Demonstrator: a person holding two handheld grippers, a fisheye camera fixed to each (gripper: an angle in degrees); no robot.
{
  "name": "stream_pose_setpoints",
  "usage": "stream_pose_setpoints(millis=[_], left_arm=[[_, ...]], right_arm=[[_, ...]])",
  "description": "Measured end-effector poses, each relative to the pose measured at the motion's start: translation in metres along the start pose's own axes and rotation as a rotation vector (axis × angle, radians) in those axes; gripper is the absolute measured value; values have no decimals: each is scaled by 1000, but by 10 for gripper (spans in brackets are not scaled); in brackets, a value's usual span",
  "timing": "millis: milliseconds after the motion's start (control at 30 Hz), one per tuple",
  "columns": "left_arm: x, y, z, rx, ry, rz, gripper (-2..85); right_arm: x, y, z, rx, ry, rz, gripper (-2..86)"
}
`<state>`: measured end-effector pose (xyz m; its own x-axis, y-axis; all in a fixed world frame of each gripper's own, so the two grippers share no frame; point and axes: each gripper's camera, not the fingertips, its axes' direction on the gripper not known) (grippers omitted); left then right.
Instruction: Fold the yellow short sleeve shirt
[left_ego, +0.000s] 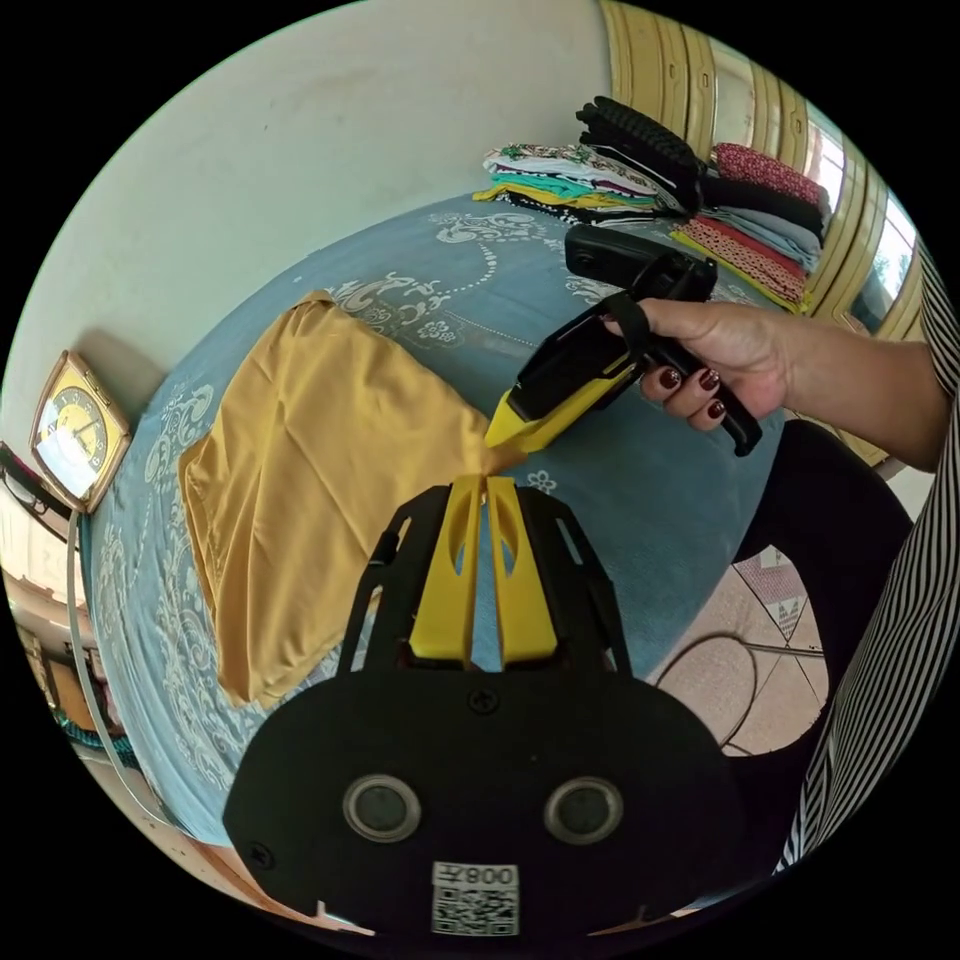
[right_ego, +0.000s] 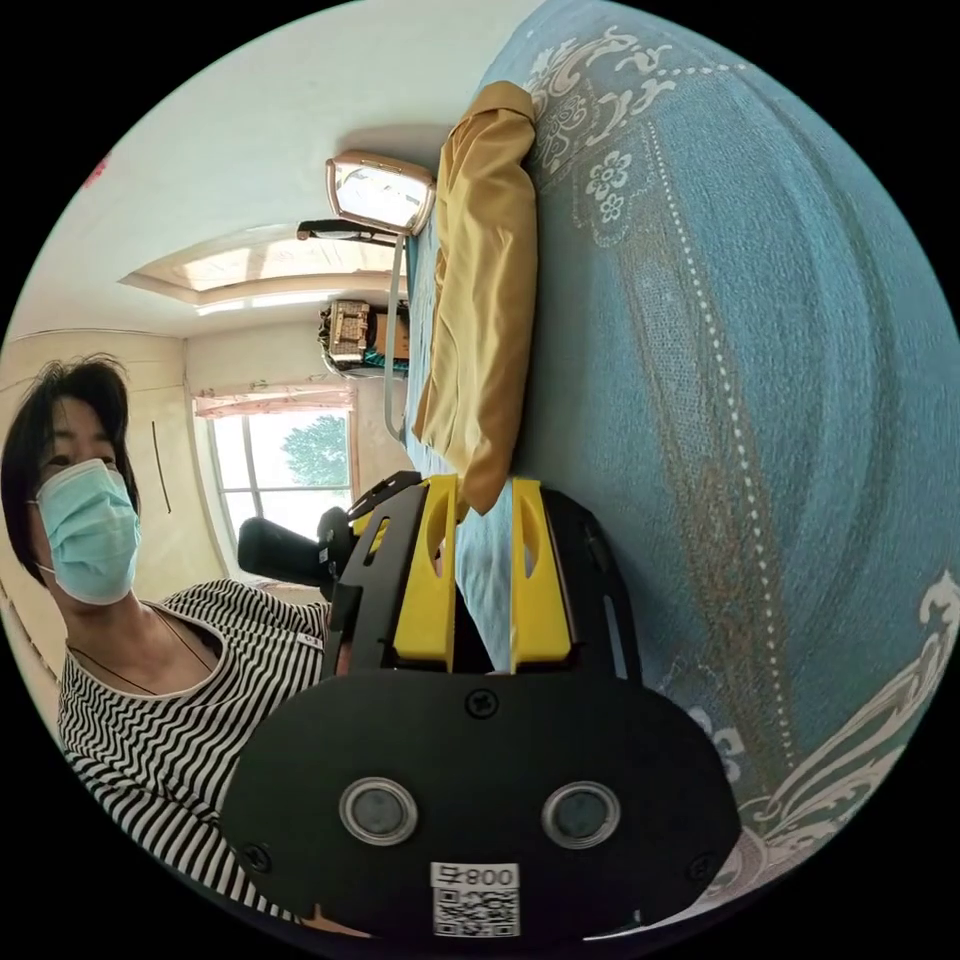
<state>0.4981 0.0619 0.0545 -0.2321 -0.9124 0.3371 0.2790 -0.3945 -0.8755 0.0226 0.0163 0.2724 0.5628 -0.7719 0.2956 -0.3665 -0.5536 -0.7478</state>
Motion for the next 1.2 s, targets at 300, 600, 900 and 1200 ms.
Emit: stream_pose_setpoints(millis=[300, 600, 900, 1200], left_arm=[[-33, 38, 7, 55, 90, -133, 11], [-134, 179, 34, 281, 673, -782, 24], [-163, 303, 84, 557, 962, -1261, 87], [-180, 363, 91, 650, 877, -1377, 106]], right_arm=[[26, 3, 16, -37, -51, -1, 43], [29, 21, 3, 4, -203, -27, 19], [9, 33, -13, 27, -265, -81, 15], [1, 58, -28, 49, -299, -87, 16]])
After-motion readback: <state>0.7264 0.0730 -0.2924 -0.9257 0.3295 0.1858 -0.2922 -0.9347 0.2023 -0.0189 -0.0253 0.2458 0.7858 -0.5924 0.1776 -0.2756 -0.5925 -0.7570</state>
